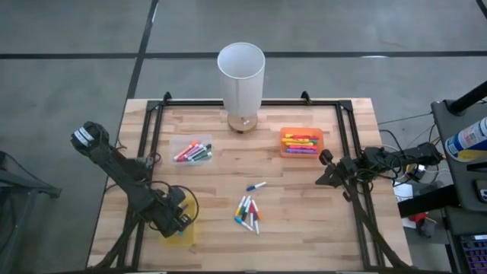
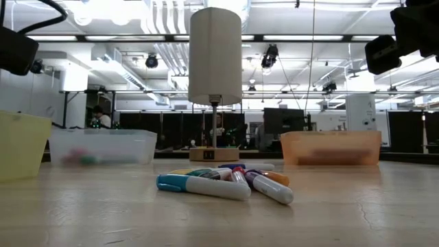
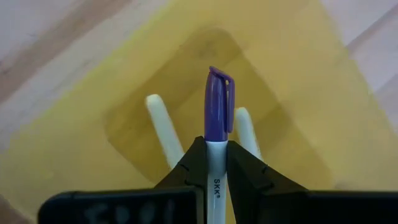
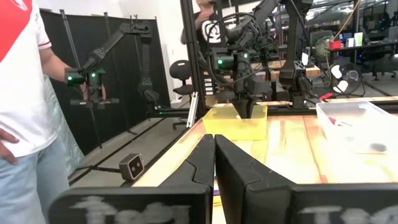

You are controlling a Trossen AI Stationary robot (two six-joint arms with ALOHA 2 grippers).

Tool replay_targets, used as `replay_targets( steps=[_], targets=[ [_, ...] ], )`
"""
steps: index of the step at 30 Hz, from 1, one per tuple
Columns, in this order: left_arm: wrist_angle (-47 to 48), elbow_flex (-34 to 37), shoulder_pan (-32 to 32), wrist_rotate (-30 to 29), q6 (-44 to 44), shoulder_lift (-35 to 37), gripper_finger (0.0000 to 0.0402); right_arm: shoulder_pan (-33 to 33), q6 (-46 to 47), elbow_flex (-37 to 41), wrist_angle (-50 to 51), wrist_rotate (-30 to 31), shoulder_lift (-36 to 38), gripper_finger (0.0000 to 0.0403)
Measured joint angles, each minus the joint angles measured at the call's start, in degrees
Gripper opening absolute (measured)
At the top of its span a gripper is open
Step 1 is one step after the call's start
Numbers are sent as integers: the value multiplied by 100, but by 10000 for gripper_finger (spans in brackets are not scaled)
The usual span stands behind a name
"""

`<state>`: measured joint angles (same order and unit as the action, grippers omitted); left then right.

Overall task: Pick & Place Markers
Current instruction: Put the top small purple highlighter pen into the yellow bin, then put the small blue highlighter pen into the yellow bin

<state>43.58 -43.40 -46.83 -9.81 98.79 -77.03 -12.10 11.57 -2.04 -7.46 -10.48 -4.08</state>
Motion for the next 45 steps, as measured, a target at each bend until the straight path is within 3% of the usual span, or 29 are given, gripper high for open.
replay_targets(
  steps=[5, 10, 19, 25, 31, 34, 38, 41, 45],
  targets=[
    [-13, -4, 2, -221, 289, 0, 43, 0, 0, 0, 0, 0, 0, 9],
    [-16, 7, 2, -226, 301, 2, 86, 0, 0, 0, 0, 0, 0, 9],
    [-26, -194, 8, 320, 284, 162, 114, 1, 0, 0, 0, 0, 0, 9],
    [-47, -601, 282, -533, -393, 464, 114, 2, 0, 0, 0, 0, 0, 9],
    [-459, -911, 1026, -896, -2304, 656, 115, 0, 0, 0, 0, 0, 0, 9],
    [-1421, -888, 1496, -863, -3908, 660, 115, 0, 0, 0, 0, 0, 0, 9],
    [-2864, -869, 2129, -321, -6056, 490, 115, 0, -1, 0, 0, 0, 0, 9],
    [-3688, -863, 2607, -33, -6853, 321, 115, 2, 0, 0, 0, 0, 0, 9],
    [-4619, -863, 3109, -32, -7245, 29, 115, 2, 0, 0, 0, -1, 2, 9]
  ],
)
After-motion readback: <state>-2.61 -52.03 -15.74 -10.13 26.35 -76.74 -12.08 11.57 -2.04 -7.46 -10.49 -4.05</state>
